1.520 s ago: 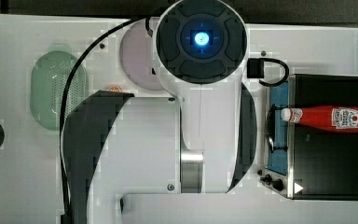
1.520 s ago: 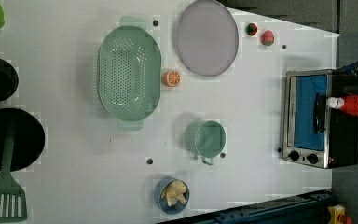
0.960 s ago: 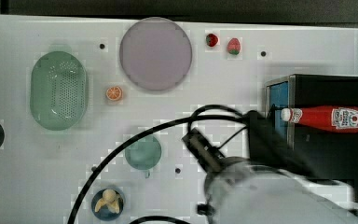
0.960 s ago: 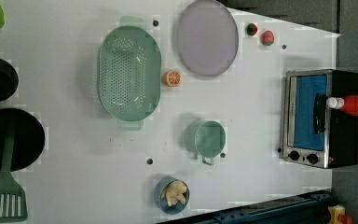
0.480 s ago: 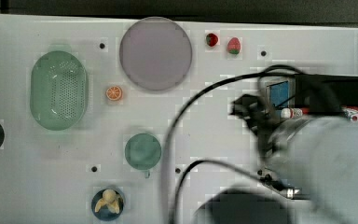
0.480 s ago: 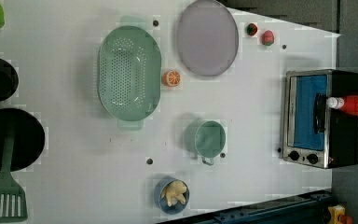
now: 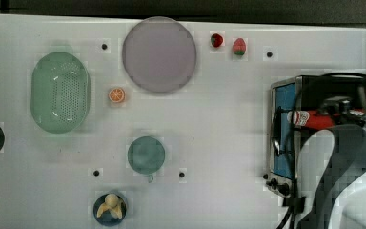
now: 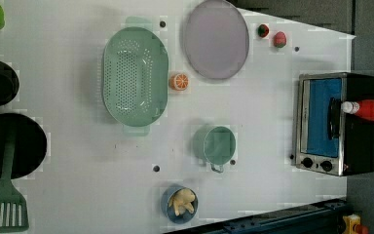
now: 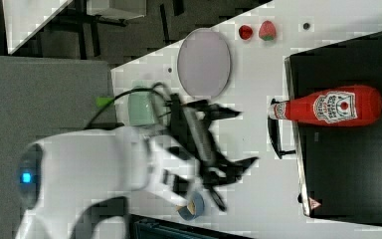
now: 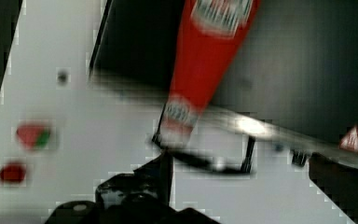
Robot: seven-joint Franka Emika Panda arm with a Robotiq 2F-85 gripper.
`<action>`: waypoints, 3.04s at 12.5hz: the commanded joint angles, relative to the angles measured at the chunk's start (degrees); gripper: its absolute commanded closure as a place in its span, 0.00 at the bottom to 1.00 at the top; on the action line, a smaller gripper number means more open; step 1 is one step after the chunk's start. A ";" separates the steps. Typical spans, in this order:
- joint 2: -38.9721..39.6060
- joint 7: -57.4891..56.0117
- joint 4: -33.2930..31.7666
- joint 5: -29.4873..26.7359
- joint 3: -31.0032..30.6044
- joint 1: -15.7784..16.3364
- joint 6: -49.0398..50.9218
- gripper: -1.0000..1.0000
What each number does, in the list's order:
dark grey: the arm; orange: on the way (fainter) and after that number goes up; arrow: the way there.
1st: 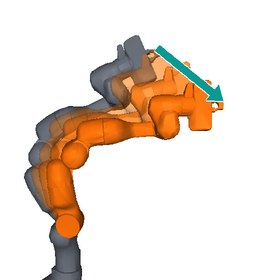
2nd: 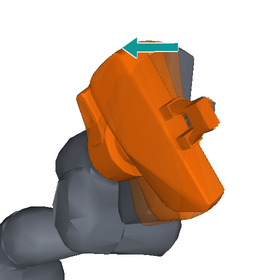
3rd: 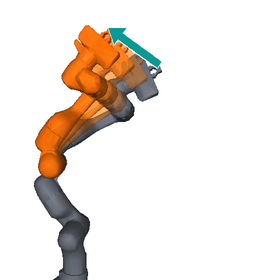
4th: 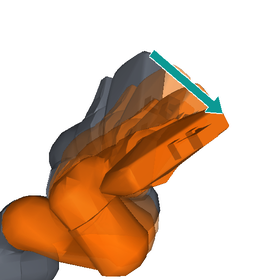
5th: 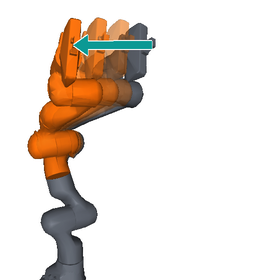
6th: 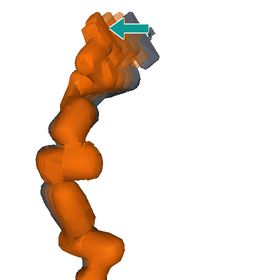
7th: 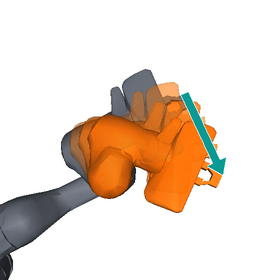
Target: Pick Ketchup from oven and place it on table.
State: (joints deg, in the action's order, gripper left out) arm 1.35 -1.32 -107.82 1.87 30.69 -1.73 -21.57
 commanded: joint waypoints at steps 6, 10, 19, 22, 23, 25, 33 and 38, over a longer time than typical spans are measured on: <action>13.22 2.24 6.38 -7.71 6.25 -1.84 -9.27 0.00; 19.84 2.24 6.77 -16.29 6.61 -3.59 -11.29 0.00; 24.31 2.24 6.38 -17.39 6.52 -4.39 -16.64 0.37; 24.23 2.24 6.61 -17.37 6.60 -4.47 -16.39 0.37; 23.85 2.24 7.39 -17.34 6.69 -4.47 -15.33 0.37; 22.11 1.80 11.86 -16.81 6.55 -4.06 -9.19 0.37; 12.18 1.38 25.55 -13.59 0.52 6.32 12.05 0.37; 10.50 1.39 24.90 -13.41 -8.28 11.75 19.58 0.37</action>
State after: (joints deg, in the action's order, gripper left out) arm 10.83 -1.32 -81.64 -10.99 23.65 7.69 -2.99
